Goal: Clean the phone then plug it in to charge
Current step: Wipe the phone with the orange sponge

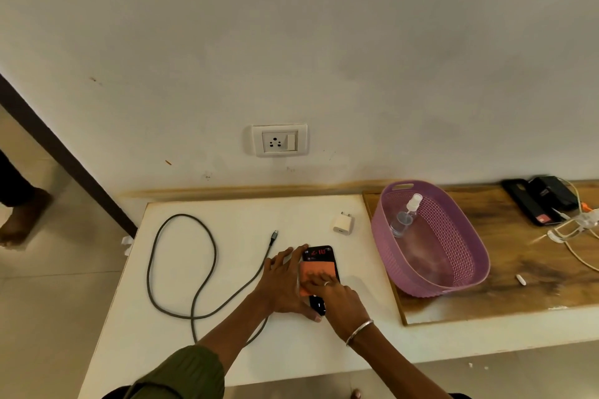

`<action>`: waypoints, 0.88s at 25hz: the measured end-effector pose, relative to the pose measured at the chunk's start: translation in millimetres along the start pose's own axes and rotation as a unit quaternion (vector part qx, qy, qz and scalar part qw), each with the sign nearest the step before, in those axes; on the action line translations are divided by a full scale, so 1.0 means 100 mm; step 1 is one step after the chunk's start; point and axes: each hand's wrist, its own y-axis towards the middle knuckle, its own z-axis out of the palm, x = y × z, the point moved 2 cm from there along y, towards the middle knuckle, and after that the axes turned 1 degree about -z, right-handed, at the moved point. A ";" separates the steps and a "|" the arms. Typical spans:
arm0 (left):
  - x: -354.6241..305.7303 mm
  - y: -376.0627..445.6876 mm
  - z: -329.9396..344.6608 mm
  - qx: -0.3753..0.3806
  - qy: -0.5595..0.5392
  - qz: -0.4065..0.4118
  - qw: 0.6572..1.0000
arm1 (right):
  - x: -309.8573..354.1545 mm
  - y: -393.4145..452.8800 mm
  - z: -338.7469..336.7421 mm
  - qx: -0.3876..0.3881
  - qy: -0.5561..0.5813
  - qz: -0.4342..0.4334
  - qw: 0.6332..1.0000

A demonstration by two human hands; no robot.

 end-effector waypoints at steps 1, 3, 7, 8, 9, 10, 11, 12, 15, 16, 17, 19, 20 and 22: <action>0.00 0.00 0.00 0.001 -0.005 -0.003 1.000 | -0.07 0.00 -0.02 -0.003 0.000 0.018 1.000; 0.01 0.00 0.01 0.003 -0.009 -0.010 1.000 | -0.19 -0.02 -0.09 -0.025 0.011 0.065 0.998; 0.01 0.00 0.00 -0.003 -0.020 -0.013 1.000 | -0.13 -0.10 -0.03 -0.014 0.012 0.048 0.999; 0.01 0.00 0.01 -0.003 -0.023 -0.013 1.000 | -0.08 -0.14 0.04 0.001 0.010 0.027 1.000; 0.01 0.00 0.01 -0.003 -0.025 -0.012 1.000 | -0.04 -0.17 0.10 0.013 0.008 0.012 1.000; 0.01 -0.01 0.01 -0.002 -0.025 -0.012 1.000 | -0.04 -0.20 0.13 0.018 0.010 0.004 1.000; 0.01 -0.01 0.01 -0.001 -0.023 -0.012 1.000 | -0.05 -0.21 0.12 0.017 0.016 0.002 1.000; 0.01 -0.01 0.00 0.000 -0.021 -0.013 1.000 | -0.07 -0.21 0.09 0.012 0.020 0.006 1.000; 0.00 0.00 -0.01 0.005 -0.012 -0.016 1.000 | -0.15 -0.22 0.00 -0.015 0.022 0.043 0.999; -0.01 0.00 -0.01 0.006 -0.011 -0.017 1.000 | -0.15 -0.23 0.00 -0.026 0.024 0.053 0.998; -0.01 -0.01 -0.01 0.007 -0.012 -0.018 1.000 | -0.14 -0.25 0.01 -0.028 0.022 0.056 0.998; 0.00 -0.01 -0.01 0.008 -0.012 -0.017 1.000 | -0.08 -0.28 0.11 -0.008 0.018 0.049 0.999; 0.00 0.00 -0.01 0.008 -0.006 -0.015 1.000 | -0.05 -0.30 0.17 0.008 0.016 0.043 0.999; -0.01 0.00 -0.01 0.010 0.010 -0.014 1.000 | -0.03 -0.33 0.24 0.028 0.006 0.027 0.999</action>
